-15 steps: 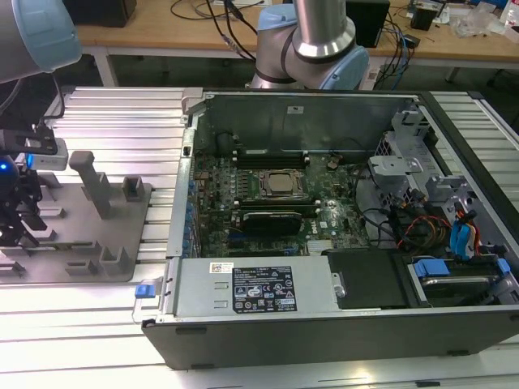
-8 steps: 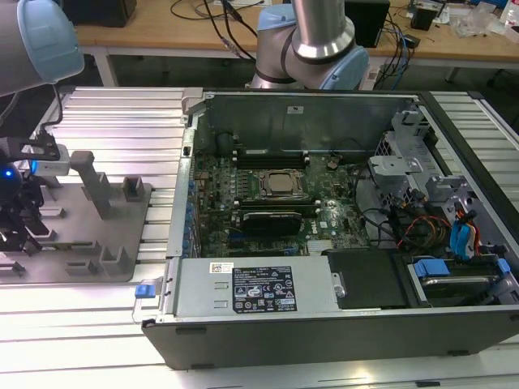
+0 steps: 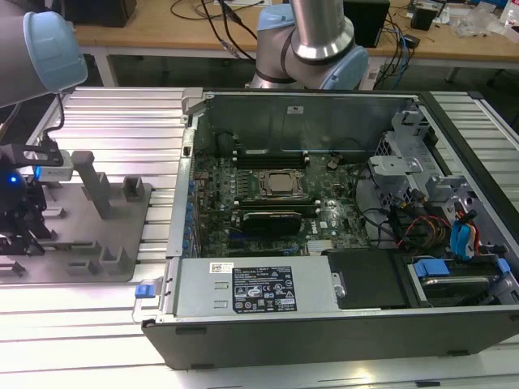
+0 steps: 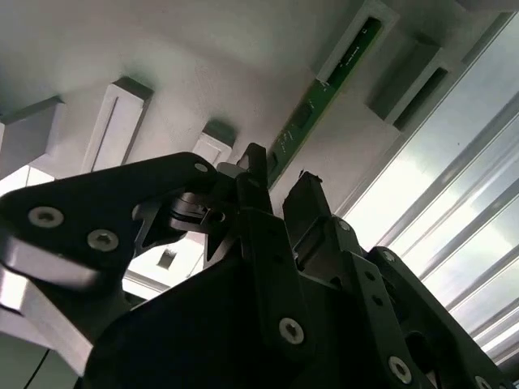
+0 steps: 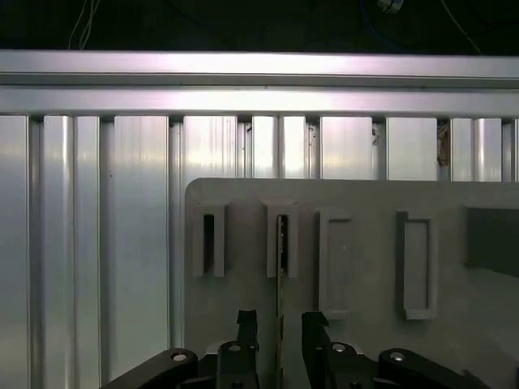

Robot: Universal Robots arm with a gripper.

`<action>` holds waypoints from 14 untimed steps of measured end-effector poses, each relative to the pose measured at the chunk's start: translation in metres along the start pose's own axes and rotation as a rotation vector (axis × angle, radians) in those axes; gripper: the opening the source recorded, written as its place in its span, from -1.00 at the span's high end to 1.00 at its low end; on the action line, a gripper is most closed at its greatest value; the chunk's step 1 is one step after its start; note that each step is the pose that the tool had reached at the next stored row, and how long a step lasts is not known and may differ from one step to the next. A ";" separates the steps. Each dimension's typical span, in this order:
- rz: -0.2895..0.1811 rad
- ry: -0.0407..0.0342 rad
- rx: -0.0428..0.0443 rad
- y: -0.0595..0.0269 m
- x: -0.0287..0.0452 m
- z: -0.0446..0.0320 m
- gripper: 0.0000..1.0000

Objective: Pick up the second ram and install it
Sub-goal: 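Pick up the second ram and move it above second insertion slot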

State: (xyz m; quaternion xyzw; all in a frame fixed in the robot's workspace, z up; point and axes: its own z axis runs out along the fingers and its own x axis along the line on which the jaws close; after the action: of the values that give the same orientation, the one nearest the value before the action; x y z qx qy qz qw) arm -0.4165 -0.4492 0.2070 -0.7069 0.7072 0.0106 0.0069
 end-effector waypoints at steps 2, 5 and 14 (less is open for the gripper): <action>0.000 0.0000 0.0000 0.0000 -0.0024 0.0006 0.32; 0.000 0.0047 0.0000 0.0002 -0.0021 0.0011 0.32; 0.000 0.0052 0.0000 0.0002 -0.0021 0.0012 0.50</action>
State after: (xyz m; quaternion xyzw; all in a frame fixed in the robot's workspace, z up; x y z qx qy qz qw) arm -0.4167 -0.4470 0.2059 -0.7070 0.7072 0.0088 0.0051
